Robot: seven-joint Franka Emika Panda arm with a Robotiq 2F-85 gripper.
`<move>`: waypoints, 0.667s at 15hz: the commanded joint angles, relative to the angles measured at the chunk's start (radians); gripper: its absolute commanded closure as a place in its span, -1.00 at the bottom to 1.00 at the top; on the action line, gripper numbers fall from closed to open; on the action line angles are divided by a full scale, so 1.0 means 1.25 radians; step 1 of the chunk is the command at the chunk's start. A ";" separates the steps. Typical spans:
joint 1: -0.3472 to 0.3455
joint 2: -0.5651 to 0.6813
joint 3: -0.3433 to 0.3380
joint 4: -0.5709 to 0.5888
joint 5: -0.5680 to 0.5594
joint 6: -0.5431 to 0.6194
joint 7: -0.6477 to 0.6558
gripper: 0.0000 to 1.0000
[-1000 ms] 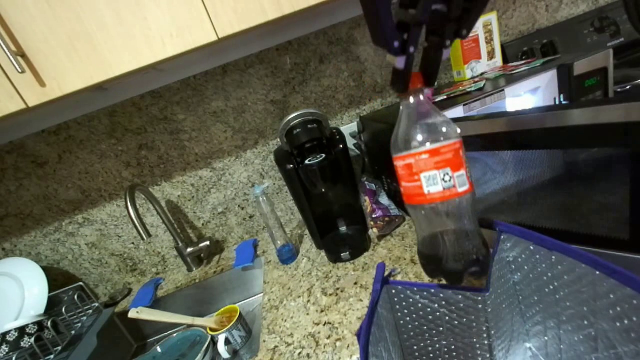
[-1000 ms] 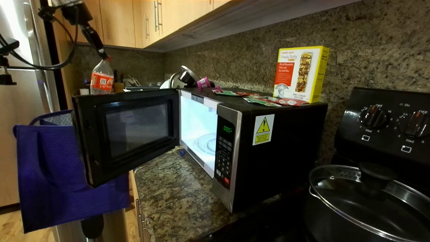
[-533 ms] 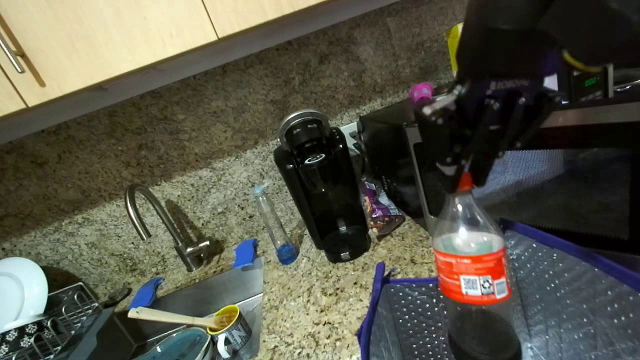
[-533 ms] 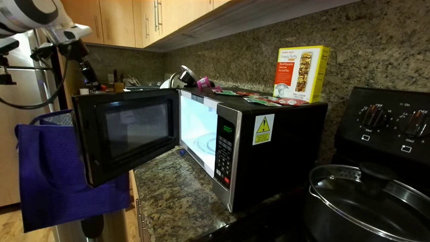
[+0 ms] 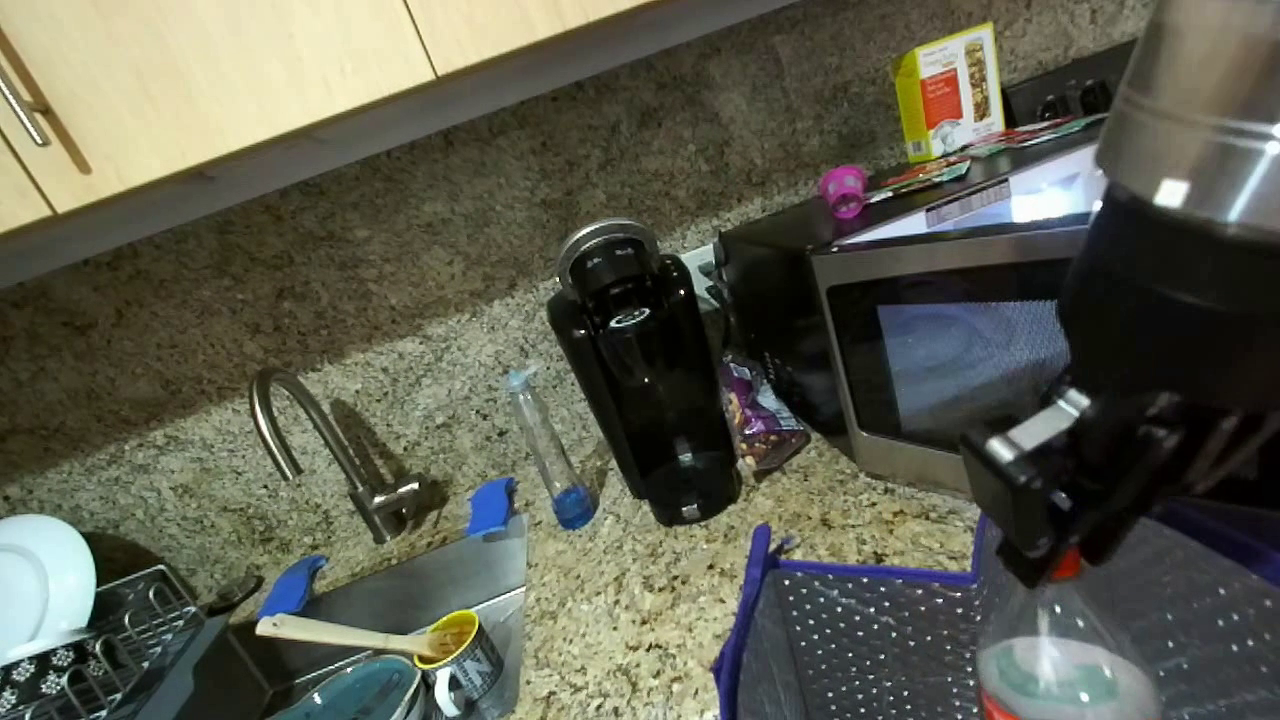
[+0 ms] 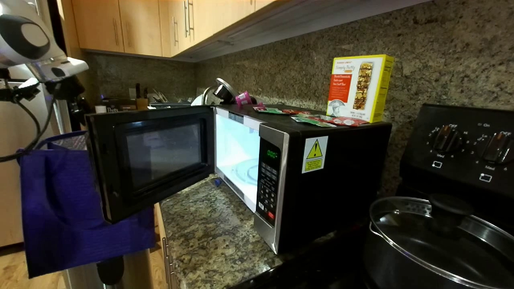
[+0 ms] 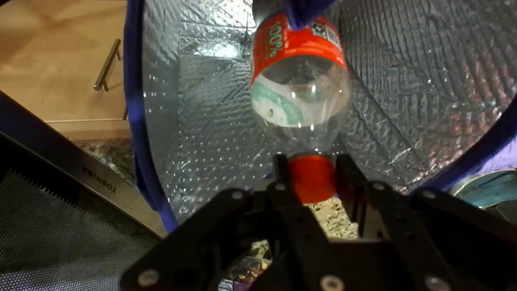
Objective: Pick up the bottle and put it in the bag
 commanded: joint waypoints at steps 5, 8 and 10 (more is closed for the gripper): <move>0.001 0.061 0.023 0.024 -0.112 0.000 0.120 -0.42; 0.004 0.056 0.016 0.035 -0.115 -0.007 0.150 -0.79; 0.002 0.035 0.010 0.040 -0.090 -0.022 0.157 -0.98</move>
